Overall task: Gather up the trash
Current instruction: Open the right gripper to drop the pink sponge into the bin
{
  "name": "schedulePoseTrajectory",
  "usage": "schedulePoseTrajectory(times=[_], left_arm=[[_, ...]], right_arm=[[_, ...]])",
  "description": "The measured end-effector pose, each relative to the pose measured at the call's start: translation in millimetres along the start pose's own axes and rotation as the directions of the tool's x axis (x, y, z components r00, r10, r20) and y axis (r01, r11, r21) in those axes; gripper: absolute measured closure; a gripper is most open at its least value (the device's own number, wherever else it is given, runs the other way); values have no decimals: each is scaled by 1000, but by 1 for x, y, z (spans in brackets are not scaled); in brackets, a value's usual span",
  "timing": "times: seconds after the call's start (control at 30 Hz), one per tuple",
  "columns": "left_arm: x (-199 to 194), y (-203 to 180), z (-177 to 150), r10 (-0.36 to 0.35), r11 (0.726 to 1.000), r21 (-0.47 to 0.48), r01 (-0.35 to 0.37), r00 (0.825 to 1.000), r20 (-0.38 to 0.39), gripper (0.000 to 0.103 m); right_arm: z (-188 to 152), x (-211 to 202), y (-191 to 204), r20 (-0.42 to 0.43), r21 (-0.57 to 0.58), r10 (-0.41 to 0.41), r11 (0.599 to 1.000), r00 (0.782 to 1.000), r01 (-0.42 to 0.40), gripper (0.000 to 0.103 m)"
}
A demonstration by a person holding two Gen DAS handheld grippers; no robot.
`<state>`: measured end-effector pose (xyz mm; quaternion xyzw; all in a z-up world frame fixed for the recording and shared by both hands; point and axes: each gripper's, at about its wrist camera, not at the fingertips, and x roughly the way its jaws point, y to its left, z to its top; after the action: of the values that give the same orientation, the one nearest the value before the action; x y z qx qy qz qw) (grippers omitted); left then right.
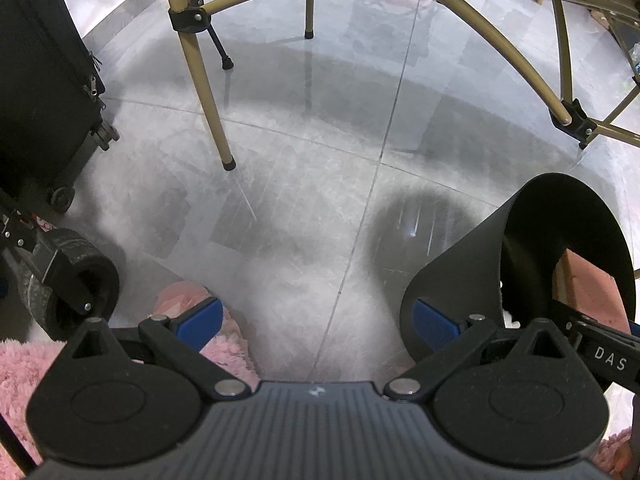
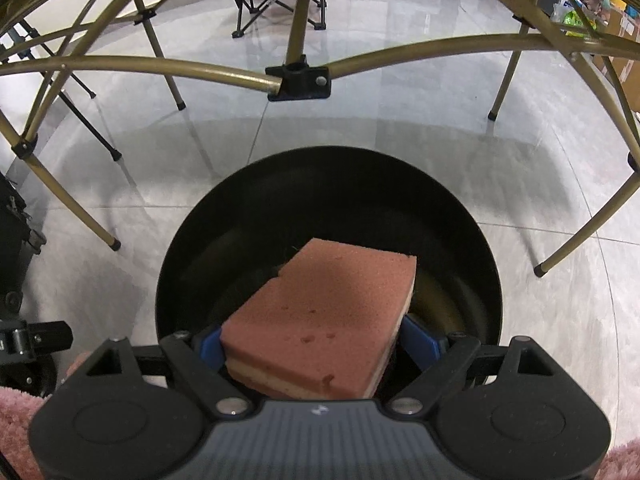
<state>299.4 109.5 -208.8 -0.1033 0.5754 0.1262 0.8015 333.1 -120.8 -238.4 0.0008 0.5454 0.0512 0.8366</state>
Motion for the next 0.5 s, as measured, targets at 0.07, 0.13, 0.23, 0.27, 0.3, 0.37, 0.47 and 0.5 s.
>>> schedulePoseTrajectory(times=[0.07,0.13,0.23,0.27,0.3,0.37,0.47,0.5], left_arm=[[0,-2,-1,-1,1000,2,1,1000,2,0],[0,-1,-1,-1,1000,3,1,1000,2,0],[-1,-1,-2,-6,1000,3,6,1000,2,0],[-1,0,-2,-7,1000,3,7,1000,2,0],[-1,0,-1,-8,1000,3,8,1000,3,0],[-2,0,-1,-9,1000,3,9,1000,4,0],[-2,0,-2,-11,1000,5,11,1000,5,0],[-2,0,-2,-12,1000,6,12,1000,6,0]], right_arm=[[0,1,1,-4,1,-2,1000,1000,2,16],[0,1,1,-5,4,-3,1000,1000,3,15],[1,0,-1,-2,20,3,1000,1000,-3,15],[1,0,-2,-1,25,7,1000,1000,-7,14],[1,-1,-3,-1,29,8,1000,1000,-8,13],[2,0,-4,-5,37,8,999,1000,-7,5],[2,-1,-5,-2,39,14,999,1000,-14,0],[1,-1,-5,-3,40,19,999,1000,-18,0]])
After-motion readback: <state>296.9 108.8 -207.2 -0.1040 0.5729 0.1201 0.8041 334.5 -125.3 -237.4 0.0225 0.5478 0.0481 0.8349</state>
